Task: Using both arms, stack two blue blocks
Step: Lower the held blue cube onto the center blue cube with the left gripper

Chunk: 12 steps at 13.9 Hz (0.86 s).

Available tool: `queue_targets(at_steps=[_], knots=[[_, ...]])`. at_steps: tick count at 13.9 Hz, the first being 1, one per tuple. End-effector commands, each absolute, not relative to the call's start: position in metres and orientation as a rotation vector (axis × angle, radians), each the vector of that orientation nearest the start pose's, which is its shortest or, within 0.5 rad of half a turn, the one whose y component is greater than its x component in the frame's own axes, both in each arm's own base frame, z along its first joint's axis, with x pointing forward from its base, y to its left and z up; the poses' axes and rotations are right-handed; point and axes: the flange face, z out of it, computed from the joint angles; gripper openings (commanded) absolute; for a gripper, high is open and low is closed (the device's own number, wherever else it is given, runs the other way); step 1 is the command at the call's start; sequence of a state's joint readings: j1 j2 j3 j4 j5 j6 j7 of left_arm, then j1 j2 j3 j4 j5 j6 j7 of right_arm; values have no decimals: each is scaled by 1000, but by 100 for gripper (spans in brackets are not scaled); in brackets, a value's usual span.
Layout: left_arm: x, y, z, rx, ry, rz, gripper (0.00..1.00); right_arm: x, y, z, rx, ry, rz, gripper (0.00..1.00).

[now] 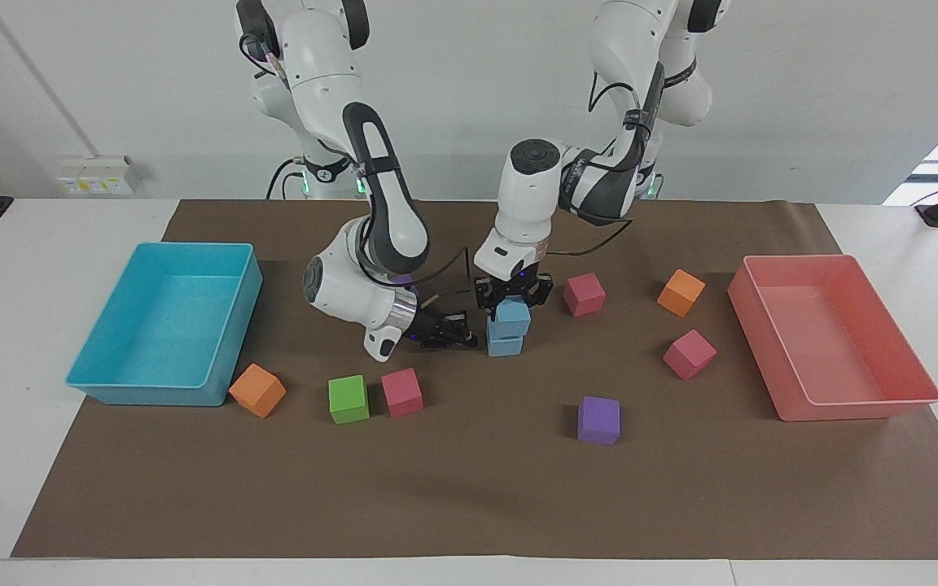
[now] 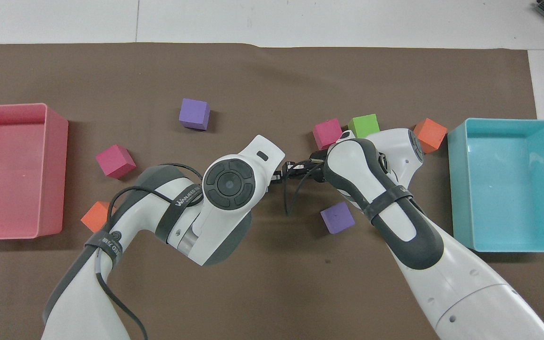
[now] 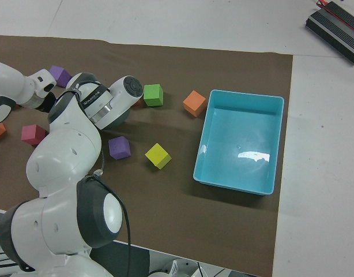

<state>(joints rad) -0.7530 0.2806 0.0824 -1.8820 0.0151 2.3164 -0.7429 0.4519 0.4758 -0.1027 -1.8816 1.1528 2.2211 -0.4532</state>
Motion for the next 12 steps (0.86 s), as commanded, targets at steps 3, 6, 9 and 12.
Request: queue_targets(at_steps=[3, 6, 9, 12], knots=[[491, -395, 371, -3194, -108, -255, 17, 580, 248, 263, -2329, 36, 49, 0], [492, -398, 364, -3195, -111, -260, 17, 580, 248, 263, -2329, 36, 49, 0], [494, -400, 367, -3179, -67, -301, 17, 580, 248, 263, -2329, 36, 49, 0], [493, -400, 365, -3177, -63, -295, 17, 580, 248, 263, -2329, 36, 49, 0]])
